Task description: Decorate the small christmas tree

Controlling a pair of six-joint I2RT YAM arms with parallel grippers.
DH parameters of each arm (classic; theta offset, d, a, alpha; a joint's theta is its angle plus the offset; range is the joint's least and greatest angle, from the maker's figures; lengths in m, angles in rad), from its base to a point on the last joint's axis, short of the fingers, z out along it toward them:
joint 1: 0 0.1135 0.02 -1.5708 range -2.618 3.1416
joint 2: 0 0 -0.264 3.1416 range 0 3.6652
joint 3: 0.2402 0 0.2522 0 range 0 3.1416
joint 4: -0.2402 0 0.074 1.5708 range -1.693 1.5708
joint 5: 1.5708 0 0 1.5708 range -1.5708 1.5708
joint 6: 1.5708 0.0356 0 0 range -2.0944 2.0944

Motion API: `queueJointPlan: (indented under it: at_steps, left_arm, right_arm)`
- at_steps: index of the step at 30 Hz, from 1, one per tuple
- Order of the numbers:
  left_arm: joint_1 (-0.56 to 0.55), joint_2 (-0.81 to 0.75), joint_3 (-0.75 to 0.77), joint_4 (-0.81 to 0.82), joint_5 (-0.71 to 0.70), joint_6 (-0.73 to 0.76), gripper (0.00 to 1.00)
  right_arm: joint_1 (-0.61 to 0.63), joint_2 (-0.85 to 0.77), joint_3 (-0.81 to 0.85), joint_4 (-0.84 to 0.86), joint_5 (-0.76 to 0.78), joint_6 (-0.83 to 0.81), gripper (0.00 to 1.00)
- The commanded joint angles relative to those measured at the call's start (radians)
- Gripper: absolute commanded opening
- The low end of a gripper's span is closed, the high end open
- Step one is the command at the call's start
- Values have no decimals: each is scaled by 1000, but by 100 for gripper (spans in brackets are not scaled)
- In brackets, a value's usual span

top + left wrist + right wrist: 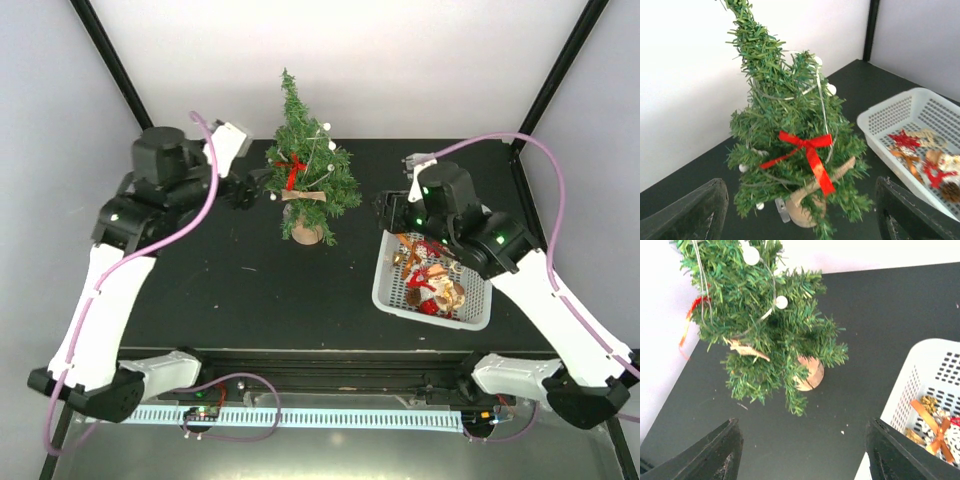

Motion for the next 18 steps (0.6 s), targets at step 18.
queueJointPlan:
  at_steps: [18]
  left_arm:
    - [-308, 445, 191, 489, -800, -315, 58]
  right_arm:
    - [-155, 148, 20, 176, -63, -77, 68]
